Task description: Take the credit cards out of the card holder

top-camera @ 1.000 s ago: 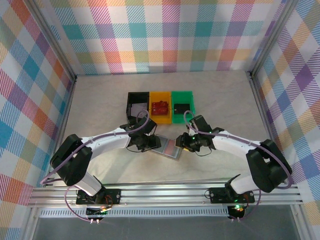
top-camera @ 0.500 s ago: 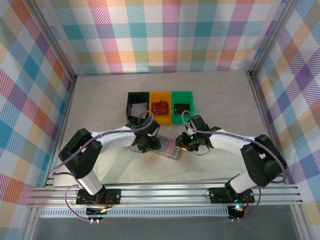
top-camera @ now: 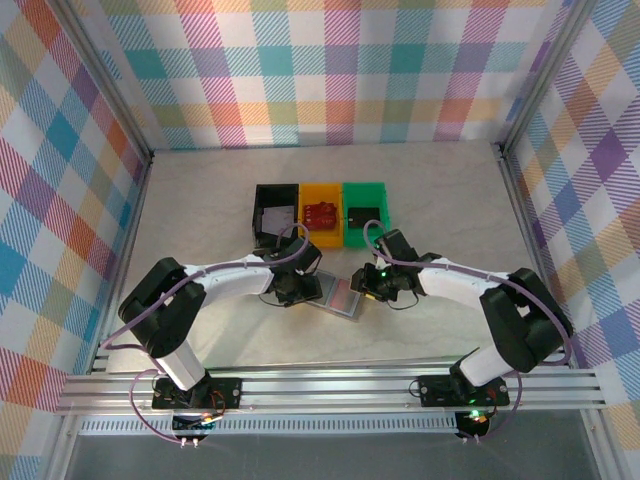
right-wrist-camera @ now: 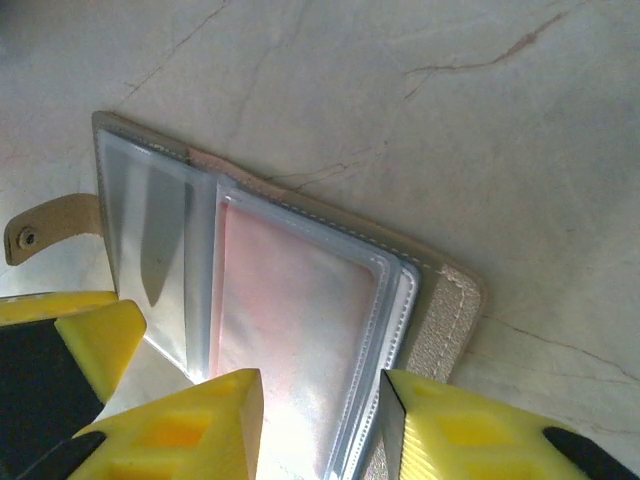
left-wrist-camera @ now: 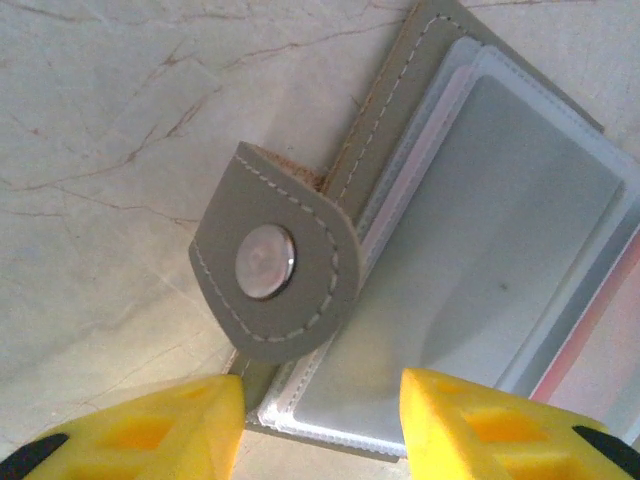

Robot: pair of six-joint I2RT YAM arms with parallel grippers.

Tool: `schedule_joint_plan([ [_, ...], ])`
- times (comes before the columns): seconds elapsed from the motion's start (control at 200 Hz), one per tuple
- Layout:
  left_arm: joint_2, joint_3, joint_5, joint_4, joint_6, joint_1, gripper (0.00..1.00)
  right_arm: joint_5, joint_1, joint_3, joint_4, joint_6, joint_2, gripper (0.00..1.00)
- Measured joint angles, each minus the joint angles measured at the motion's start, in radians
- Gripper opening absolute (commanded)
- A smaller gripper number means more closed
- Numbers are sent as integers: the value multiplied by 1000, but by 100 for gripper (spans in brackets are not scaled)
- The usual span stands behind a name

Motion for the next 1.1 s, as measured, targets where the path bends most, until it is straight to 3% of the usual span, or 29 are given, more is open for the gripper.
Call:
schedule_joint_plan([
  [0.635, -6, -50, -61, 65, -51, -32, 47, 37, 3, 41, -3, 14, 72, 32],
  [1.1, -6, -56, -75, 76, -59, -40, 47, 40, 18, 48, 7, 22, 82, 21],
])
